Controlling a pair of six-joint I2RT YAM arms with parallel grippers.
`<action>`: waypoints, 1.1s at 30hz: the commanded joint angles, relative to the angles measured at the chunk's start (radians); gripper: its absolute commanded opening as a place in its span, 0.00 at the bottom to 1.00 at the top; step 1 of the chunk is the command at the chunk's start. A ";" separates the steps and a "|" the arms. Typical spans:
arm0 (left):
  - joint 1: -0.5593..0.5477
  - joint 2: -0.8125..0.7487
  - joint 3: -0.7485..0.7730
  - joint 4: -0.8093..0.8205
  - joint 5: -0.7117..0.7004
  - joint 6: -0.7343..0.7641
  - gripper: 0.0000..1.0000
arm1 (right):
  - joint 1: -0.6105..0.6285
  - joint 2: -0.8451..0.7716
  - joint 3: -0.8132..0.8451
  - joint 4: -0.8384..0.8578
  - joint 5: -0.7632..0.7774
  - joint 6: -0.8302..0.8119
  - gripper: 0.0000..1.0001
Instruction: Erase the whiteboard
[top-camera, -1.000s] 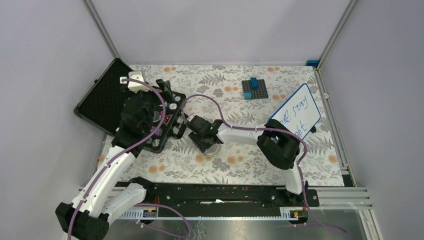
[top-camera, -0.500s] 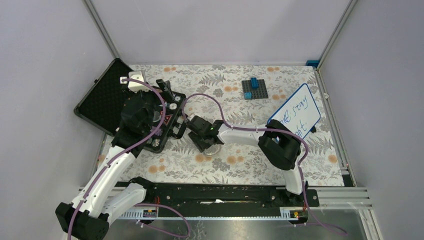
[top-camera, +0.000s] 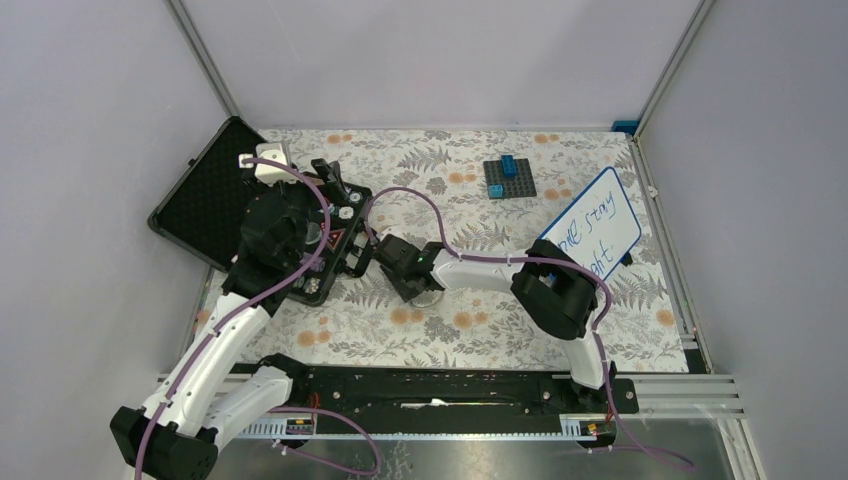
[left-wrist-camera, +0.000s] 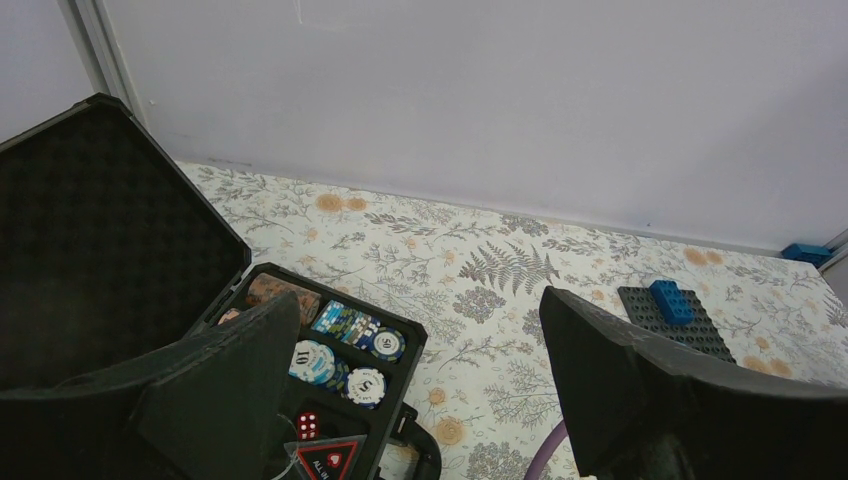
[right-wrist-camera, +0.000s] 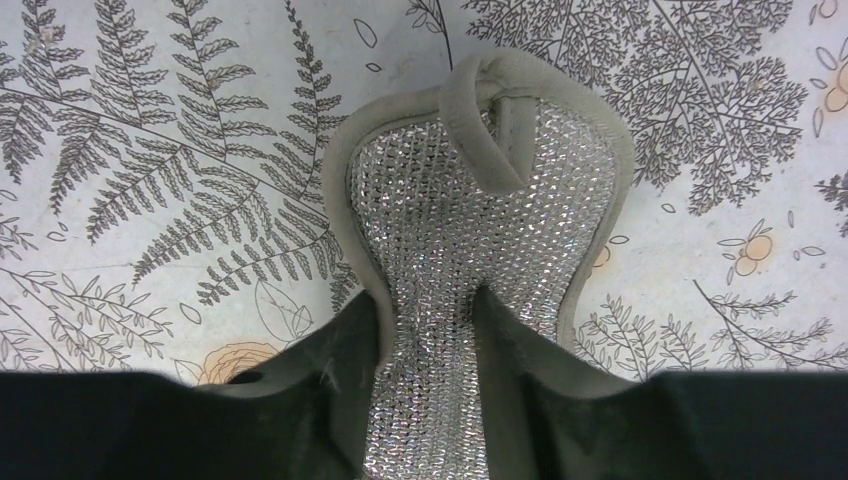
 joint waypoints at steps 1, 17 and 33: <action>-0.004 -0.014 0.004 0.039 0.009 0.002 0.99 | 0.002 0.029 -0.011 -0.014 0.011 0.028 0.35; -0.009 0.023 0.011 0.037 0.066 0.001 0.99 | -0.056 -0.347 -0.030 -0.003 0.120 -0.031 0.00; -0.085 0.387 0.255 -0.091 0.654 -0.174 0.94 | -0.440 -0.974 -0.247 -0.053 0.452 -0.062 0.00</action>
